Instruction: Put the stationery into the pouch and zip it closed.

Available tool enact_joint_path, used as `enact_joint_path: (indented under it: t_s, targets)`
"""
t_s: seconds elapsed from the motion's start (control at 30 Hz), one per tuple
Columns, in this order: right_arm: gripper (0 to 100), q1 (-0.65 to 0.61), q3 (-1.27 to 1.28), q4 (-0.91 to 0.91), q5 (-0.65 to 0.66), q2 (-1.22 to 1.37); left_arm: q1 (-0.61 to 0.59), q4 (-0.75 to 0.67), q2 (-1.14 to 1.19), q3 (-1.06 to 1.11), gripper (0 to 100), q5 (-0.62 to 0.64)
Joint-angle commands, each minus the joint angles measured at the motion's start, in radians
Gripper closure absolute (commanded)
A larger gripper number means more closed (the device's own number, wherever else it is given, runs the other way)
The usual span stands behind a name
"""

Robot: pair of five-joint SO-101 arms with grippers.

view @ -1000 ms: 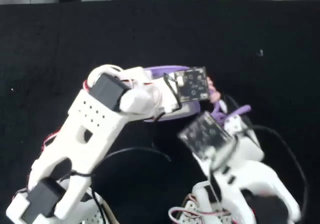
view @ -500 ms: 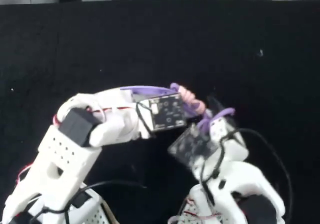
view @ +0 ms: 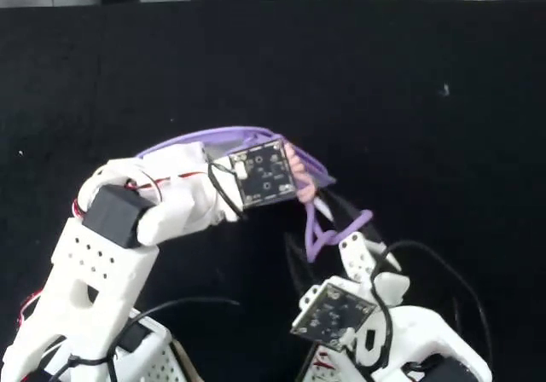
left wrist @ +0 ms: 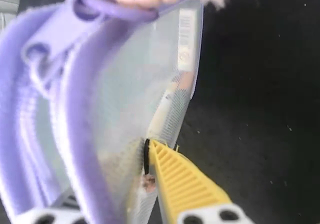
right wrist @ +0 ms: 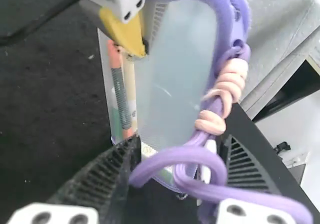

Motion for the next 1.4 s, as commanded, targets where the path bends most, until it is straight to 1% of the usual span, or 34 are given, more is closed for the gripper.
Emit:
enact_joint_path:
  t_s: [0.0, 0.1, 0.2, 0.4, 0.57, 0.67, 0.73, 0.87, 0.93, 1.37]
  targets:
    - [73.3, -0.006, -0.007, 0.005, -0.009, -0.139, -0.021, 0.054, -0.006, 0.005, 97, -0.002]
    - [73.3, -0.006, -0.004, -0.006, -0.009, -0.139, -0.021, 0.08, -0.008, 0.007, 97, -0.002]
    - [73.3, -0.005, -0.004, -0.055, -0.009, -0.137, -0.021, 0.089, -0.054, 0.01, 97, -0.003]
    - [73.3, -0.006, 0.031, -0.147, -0.006, -0.131, 0.001, 0.046, -0.218, 0.093, 97, -0.003]
    - [73.3, -0.008, 0.088, -0.226, -0.002, -0.131, 0.007, -0.009, -0.278, 0.208, 97, -0.003]
    - [73.3, -0.011, 0.13, -0.295, -0.002, -0.131, 0.008, -0.018, -0.295, 0.223, 97, -0.003]
    - [73.3, -0.043, 0.147, -0.319, 0.0, -0.131, 0.008, -0.021, -0.301, 0.225, 97, -0.003]
    - [73.3, -0.176, 0.165, -0.328, 0.006, -0.131, 0.008, -0.021, -0.302, 0.225, 97, -0.005]
    - [73.3, -0.209, 0.17, -0.345, 0.038, -0.131, 0.008, -0.021, -0.302, 0.228, 97, -0.005]
    - [73.4, -0.133, 0.262, -0.598, 0.149, -0.131, 0.094, -0.015, -0.304, 0.231, 97, 0.002]
